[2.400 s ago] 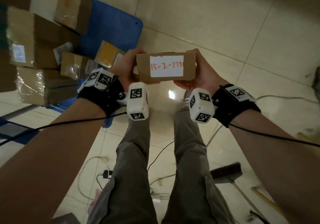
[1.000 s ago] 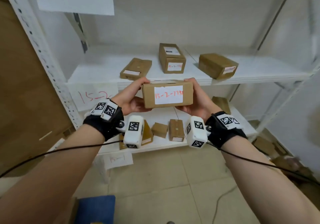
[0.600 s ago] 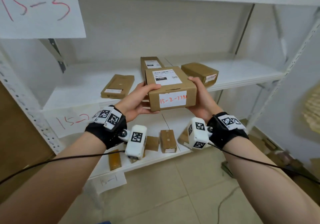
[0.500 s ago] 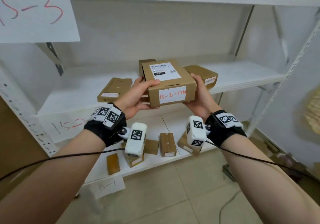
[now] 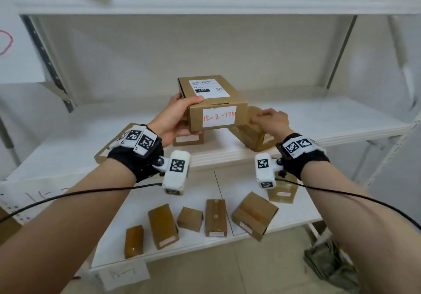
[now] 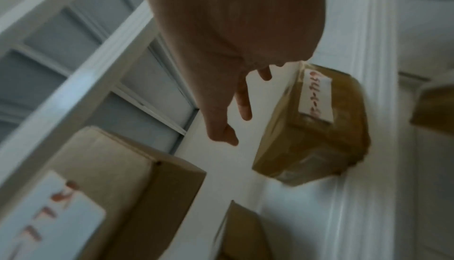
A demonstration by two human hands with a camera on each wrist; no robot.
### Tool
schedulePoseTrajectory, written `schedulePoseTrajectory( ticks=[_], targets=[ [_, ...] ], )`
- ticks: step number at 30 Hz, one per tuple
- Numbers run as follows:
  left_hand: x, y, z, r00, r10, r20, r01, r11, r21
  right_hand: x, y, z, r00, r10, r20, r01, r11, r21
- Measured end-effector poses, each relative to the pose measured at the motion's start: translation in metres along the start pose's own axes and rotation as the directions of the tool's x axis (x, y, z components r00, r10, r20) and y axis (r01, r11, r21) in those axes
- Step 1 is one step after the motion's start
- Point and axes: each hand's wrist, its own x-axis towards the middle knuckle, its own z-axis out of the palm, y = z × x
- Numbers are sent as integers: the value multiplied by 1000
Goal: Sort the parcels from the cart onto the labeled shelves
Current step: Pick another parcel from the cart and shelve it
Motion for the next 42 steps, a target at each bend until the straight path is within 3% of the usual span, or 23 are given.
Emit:
schedulePoseTrajectory(
  ticks=[2, 5, 10, 18, 24, 28, 32, 36, 39, 42],
  targets=[
    [17, -2, 10, 1000, -8, -16, 8, 1000, 1, 20, 8, -1, 996, 14, 83, 4, 979, -204],
    [39, -8, 29, 998, -40, -39, 40, 999, 8, 34, 19, -7, 986, -1, 168, 47, 961, -272],
    [73, -13, 56, 995, -82, -53, 84, 995, 44, 65, 37, -7, 995, -66, 77, 81, 971, -225],
    [112, -39, 87, 985, -138, -104, 146, 987, 70, 103, 64, -10, 988, -59, -143, 58, 998, -15],
    [136, -62, 97, 973, -208, -97, 215, 974, 65, 112, 70, 3, 973, -87, -211, 79, 996, -47],
    [138, -79, 99, 973, -216, -75, 226, 960, 166, 111, 70, 5, 972, -99, -214, 96, 995, -26],
    [137, -88, 90, 956, -255, -147, 281, 940, 193, 107, 69, 0, 974, -103, -199, 95, 994, -51],
    [129, -87, 81, 954, -243, -175, 278, 936, 214, 105, 59, -14, 992, -86, -93, 70, 985, -157],
    [117, -86, 74, 963, -196, -183, 230, 955, 187, 90, 43, -12, 975, -189, -114, 164, 965, -204],
    [98, -87, 67, 972, -162, -170, 182, 978, 104, 66, 22, 6, 939, -307, -152, 304, 952, -47]
  ],
)
